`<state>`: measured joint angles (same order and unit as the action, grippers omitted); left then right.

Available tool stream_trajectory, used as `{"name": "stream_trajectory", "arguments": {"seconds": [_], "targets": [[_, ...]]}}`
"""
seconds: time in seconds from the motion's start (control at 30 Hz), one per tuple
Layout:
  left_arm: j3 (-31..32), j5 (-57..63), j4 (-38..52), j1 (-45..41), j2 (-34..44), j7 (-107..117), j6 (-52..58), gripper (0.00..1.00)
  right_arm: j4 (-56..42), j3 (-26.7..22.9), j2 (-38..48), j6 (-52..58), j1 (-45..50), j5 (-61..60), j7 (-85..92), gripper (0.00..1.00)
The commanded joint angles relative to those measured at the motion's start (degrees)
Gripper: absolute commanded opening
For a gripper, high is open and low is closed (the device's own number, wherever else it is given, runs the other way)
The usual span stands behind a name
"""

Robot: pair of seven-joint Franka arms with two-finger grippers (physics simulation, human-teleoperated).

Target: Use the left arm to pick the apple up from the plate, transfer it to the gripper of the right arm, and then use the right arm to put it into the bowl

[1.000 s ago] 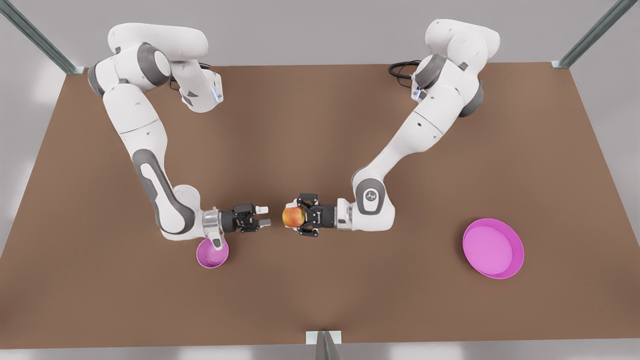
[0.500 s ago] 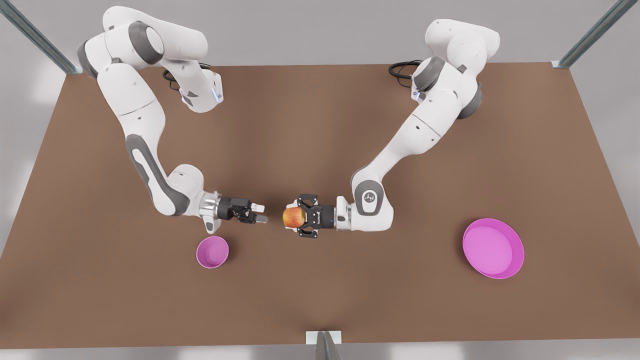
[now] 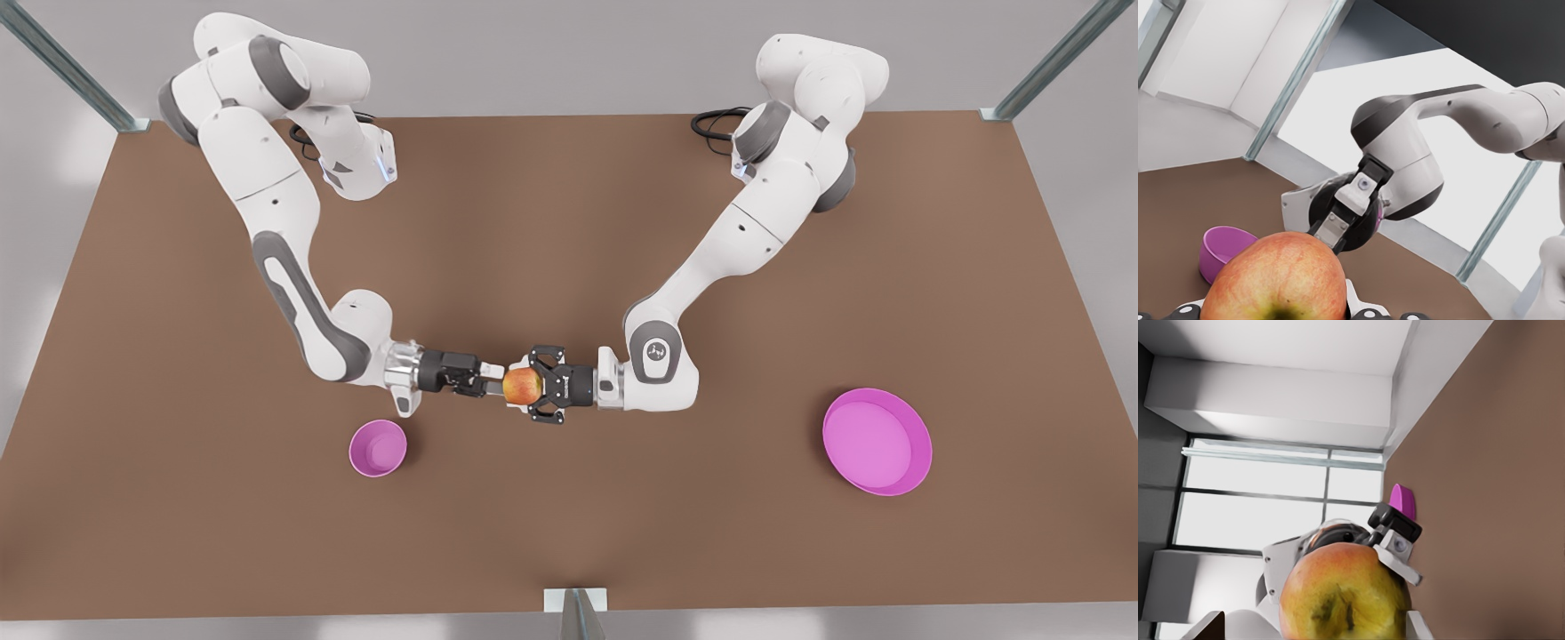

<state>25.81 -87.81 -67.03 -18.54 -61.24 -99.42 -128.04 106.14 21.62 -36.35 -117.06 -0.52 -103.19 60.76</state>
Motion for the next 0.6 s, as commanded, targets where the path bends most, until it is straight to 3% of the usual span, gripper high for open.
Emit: {"name": "stream_trajectory", "arguments": {"seconds": [0.0,0.57], "targets": [[0.0,0.1,0.1,0.0,0.1,-3.1,0.5,0.65,-0.3,0.0,-0.5,-1.8,0.2,-0.1,-0.9,1.0],[0.0,0.1,0.1,-0.1,0.1,-3.2,0.5,0.65,-4.2,0.0,-2.8,-5.1,3.7,-1.8,2.5,1.0]]}}
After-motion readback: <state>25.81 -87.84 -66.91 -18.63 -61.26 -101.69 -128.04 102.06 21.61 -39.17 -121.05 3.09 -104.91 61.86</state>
